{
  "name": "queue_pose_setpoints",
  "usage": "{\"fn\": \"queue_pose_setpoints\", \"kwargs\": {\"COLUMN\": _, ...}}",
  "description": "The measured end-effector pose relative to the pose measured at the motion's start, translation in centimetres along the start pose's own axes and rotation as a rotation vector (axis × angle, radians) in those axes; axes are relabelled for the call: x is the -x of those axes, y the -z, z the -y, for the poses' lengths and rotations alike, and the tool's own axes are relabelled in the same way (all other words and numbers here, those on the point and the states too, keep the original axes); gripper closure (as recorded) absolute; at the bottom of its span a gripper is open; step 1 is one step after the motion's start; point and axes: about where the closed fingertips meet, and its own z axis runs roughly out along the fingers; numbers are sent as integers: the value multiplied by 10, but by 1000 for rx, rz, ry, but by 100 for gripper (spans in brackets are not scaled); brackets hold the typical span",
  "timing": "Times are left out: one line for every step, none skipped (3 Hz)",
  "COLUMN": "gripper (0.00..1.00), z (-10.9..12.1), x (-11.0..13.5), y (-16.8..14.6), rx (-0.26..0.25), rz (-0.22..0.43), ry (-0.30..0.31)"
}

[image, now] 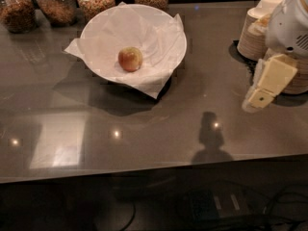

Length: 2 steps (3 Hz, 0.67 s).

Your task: Pick apple from white bowl

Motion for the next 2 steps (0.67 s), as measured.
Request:
{"fn": "queue_pose_setpoints", "kwargs": {"gripper": 0, "z": 19, "x": 21, "y": -10, "rx": -31, "rz": 93, "ry": -8}}
{"fn": "queue_pose_setpoints", "kwargs": {"gripper": 0, "z": 52, "x": 66, "y": -29, "rx": -72, "rz": 216, "ry": -30}}
